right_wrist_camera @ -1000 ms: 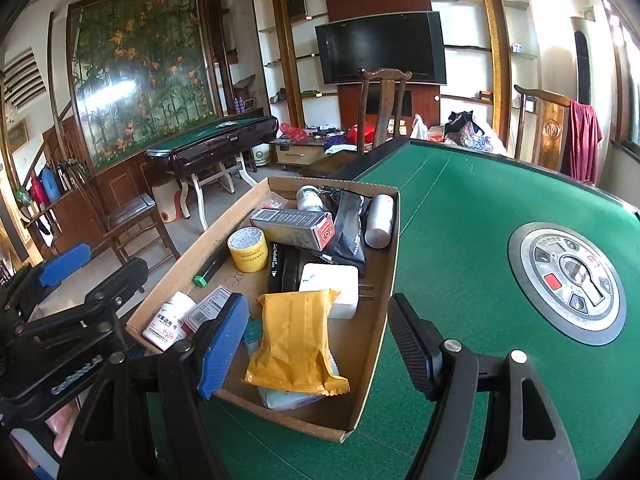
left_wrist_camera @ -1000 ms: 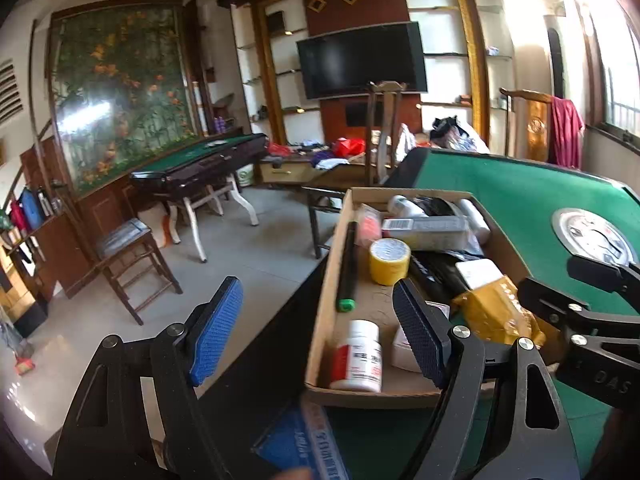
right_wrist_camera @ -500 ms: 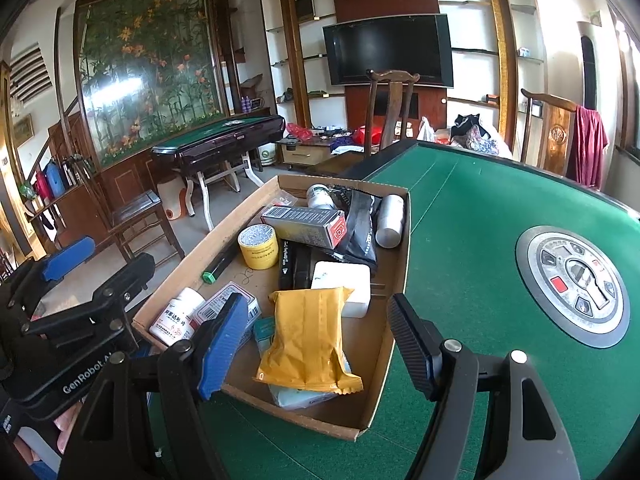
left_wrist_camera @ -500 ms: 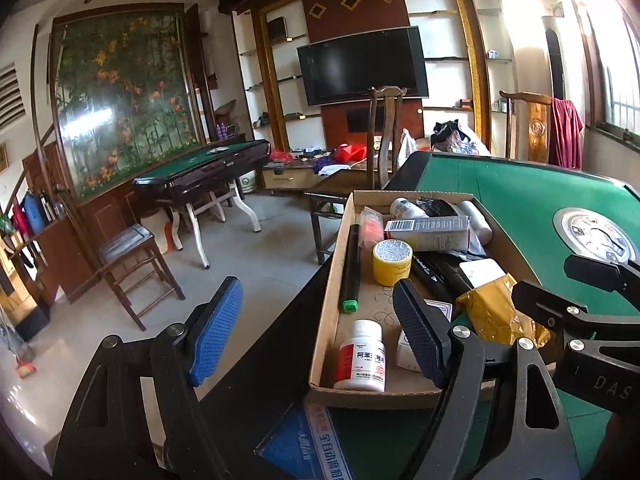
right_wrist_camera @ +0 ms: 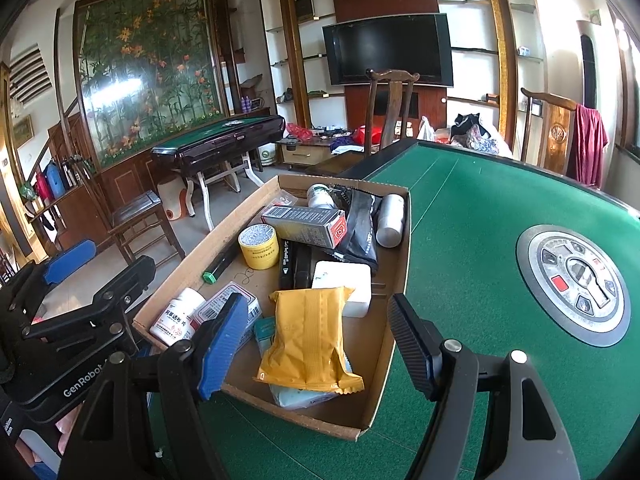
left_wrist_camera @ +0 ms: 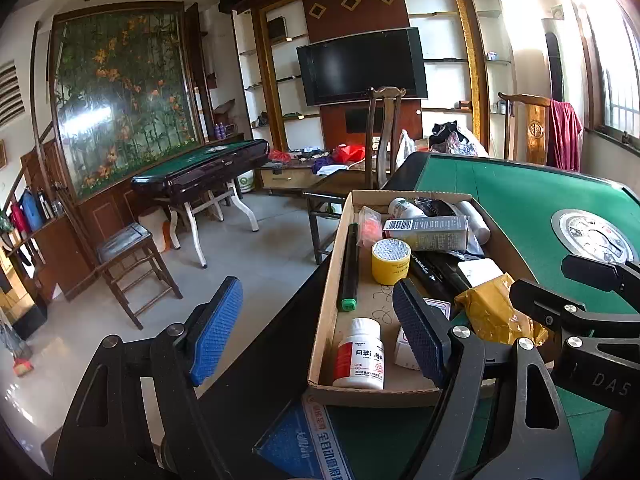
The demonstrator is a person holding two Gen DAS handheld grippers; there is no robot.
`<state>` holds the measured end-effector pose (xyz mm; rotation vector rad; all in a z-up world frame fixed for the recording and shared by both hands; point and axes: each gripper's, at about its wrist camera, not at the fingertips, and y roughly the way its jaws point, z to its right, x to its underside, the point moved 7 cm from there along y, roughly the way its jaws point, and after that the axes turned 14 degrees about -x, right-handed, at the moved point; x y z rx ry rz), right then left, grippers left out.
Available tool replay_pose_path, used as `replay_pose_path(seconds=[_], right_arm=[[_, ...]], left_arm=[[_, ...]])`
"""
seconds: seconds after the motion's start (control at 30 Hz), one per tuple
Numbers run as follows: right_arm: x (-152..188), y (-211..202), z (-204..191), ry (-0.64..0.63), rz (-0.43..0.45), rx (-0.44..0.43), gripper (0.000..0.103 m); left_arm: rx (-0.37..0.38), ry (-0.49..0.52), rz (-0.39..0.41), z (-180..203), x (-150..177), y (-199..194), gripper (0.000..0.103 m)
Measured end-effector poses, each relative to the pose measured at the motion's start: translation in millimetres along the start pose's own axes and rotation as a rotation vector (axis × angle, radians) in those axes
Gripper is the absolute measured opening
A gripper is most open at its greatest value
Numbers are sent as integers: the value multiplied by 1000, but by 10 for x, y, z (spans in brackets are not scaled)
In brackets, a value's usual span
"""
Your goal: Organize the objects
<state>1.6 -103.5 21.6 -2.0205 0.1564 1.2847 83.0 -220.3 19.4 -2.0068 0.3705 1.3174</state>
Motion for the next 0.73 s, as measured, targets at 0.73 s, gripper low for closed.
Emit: replay_pose_path(seconds=[0.73], right_arm=[[28, 7, 11, 2, 6, 0, 73]], left_arm=[[72, -50, -31, -14, 45, 19, 79]])
